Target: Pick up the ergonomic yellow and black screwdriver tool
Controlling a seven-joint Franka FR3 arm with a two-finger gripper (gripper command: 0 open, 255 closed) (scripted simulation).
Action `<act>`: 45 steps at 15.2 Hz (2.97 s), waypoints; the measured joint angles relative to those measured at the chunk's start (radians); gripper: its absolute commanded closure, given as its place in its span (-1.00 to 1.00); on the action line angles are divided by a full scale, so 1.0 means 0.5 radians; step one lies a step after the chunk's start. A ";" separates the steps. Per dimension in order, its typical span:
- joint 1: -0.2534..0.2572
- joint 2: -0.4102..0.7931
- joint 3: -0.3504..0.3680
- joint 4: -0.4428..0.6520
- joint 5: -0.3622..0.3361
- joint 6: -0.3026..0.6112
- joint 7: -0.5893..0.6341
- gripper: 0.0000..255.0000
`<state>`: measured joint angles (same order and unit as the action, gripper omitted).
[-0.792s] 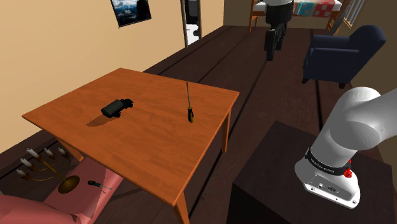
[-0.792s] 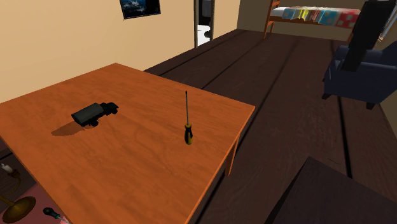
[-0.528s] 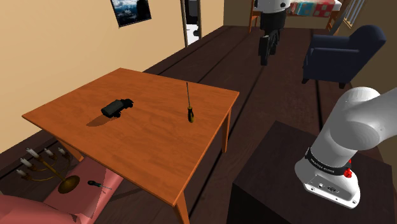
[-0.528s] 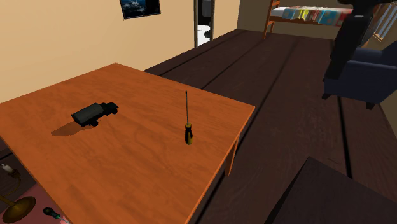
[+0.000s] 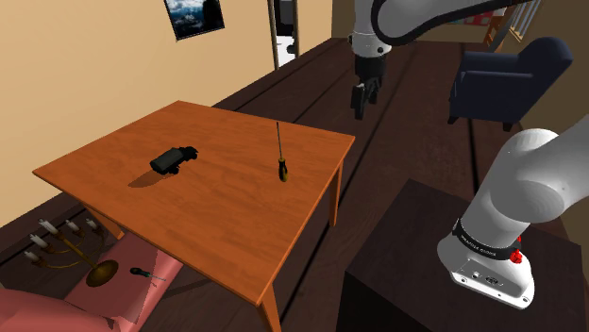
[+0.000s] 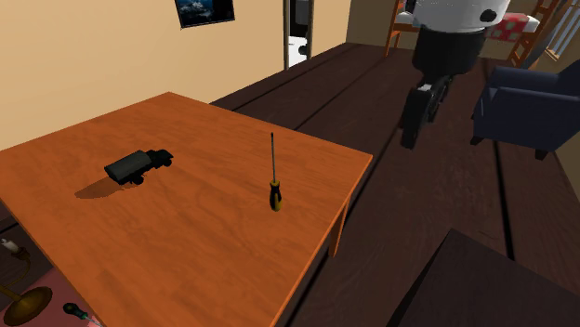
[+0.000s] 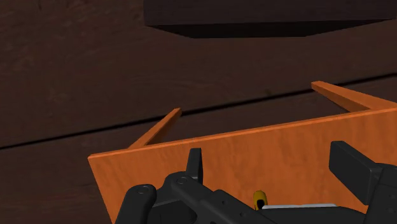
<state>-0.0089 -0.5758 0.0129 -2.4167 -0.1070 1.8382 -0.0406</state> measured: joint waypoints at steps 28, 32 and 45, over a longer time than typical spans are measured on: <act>0.063 1.939 0.044 0.799 -0.305 1.594 0.444 -1.00; 0.097 2.140 0.024 0.976 -0.337 1.655 0.488 -1.00; 0.122 2.271 -0.009 1.014 -0.375 1.783 0.535 1.00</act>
<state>0.0522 0.5599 0.0084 -1.9096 -0.2943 2.7296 0.2268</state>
